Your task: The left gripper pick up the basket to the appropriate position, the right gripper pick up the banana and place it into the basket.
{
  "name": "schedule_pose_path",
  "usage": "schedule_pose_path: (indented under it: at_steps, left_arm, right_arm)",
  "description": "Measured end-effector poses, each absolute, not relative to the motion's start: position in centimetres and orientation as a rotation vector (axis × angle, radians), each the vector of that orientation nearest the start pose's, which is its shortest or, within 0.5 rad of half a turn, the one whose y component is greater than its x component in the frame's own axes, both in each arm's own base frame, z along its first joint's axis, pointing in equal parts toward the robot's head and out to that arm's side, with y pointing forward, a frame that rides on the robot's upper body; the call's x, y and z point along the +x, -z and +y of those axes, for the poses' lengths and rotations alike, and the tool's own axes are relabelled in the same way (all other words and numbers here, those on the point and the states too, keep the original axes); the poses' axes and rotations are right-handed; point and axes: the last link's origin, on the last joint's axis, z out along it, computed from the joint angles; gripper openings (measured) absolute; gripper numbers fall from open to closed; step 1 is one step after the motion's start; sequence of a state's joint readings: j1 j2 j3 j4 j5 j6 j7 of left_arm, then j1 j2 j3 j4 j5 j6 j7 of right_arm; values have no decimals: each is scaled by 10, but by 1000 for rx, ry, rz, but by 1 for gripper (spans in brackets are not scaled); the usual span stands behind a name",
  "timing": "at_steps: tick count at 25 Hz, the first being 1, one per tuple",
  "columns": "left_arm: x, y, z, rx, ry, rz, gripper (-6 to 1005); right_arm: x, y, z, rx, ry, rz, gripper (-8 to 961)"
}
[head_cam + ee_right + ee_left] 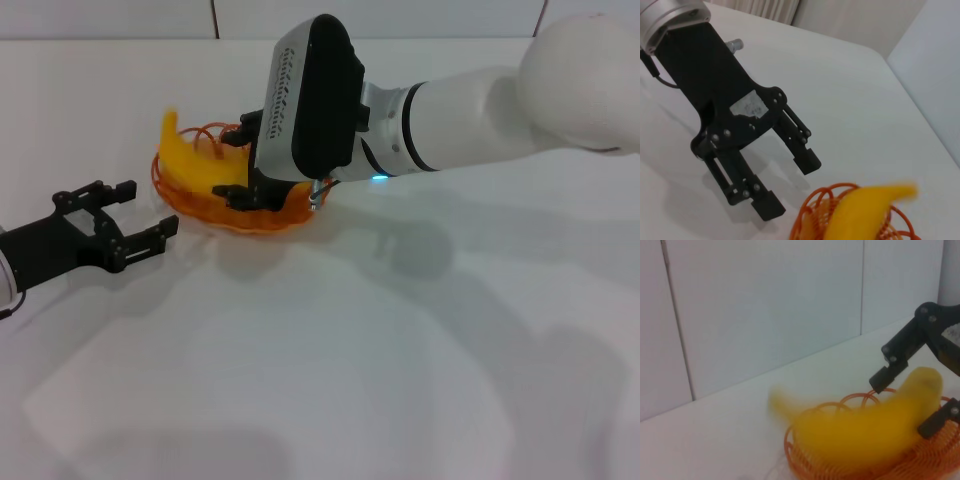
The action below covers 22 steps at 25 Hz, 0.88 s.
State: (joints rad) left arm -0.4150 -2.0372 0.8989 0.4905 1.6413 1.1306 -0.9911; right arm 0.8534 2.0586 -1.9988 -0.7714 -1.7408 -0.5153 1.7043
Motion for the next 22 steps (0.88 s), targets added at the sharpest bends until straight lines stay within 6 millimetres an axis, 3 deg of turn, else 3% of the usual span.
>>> schedule_pose_path:
  at_steps: [6,13,18,22]
  left_arm:
    - [-330,12,331,-2395,455,-503,770]
    - [-335,11,327,-2381,452,-522,770]
    - [-337,10,326,-2377,446,-519,770]
    - [-336,10,326,-2378,446,-516,770]
  right_arm:
    - [113,134,396,-2692,-22,-162,651]
    - [105,125,377,-2681,-153,-173,707]
    - [109,108,366,-2712,-231,-126,707]
    - [124,87,361,-2739,-307,-68,706]
